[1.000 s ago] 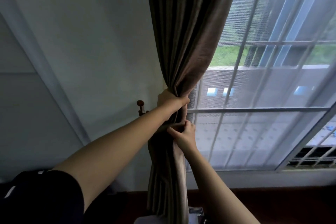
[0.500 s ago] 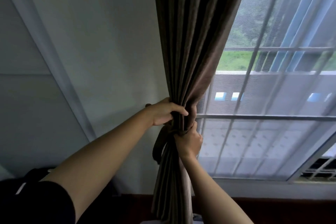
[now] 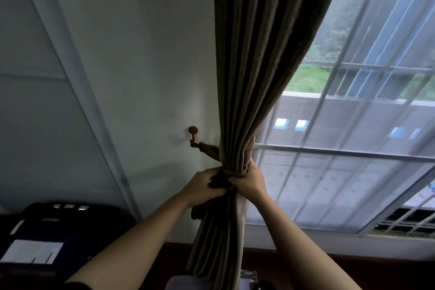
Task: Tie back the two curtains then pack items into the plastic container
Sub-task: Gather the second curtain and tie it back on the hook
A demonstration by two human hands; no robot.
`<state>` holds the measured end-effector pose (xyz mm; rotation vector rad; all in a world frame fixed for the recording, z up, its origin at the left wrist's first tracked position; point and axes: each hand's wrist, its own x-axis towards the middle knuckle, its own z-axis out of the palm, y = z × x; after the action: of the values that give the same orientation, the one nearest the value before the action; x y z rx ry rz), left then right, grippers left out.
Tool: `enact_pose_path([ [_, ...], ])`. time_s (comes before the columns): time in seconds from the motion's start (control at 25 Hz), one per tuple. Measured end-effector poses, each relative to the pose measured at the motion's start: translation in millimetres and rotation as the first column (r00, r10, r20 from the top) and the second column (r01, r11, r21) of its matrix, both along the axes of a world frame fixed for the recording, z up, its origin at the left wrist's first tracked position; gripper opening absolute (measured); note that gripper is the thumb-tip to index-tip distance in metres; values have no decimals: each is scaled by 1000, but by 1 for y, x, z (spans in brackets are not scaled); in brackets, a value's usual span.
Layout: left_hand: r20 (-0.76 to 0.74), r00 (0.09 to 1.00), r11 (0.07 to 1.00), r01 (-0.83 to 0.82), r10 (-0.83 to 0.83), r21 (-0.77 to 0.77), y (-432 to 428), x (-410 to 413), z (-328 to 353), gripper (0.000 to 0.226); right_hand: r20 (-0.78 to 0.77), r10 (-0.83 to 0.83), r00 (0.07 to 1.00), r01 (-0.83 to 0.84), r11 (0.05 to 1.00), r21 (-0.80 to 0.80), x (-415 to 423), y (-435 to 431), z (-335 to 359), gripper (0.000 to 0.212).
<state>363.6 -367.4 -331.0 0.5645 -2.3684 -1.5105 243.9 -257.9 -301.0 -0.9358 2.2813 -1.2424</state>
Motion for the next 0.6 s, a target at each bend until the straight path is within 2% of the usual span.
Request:
enact_pose_path([
  [0.12, -4, 1000, 995, 0, 0, -104, 5, -3, 0, 43, 21, 99, 995, -101, 991, 89, -9, -5, 11, 48],
  [0.2, -6, 1000, 987, -23, 23, -157, 6, -8, 0, 39, 102, 138, 985, -147, 985, 91, -12, -12, 19, 53],
  [0.32, 18, 1000, 981, -10, 14, -195, 9, -14, 0, 37, 137, 35, 990, -37, 999, 17, -9, -19, 25, 56],
  [0.44, 38, 999, 984, 14, -7, -179, -2, -6, 1, 38, 99, -32, 995, 37, 998, -54, -10, -19, 22, 44],
  [0.6, 46, 999, 927, 7, 11, -374, -30, 5, 16, 26, 106, -52, 993, 71, 981, -179, -12, -18, 28, 41],
])
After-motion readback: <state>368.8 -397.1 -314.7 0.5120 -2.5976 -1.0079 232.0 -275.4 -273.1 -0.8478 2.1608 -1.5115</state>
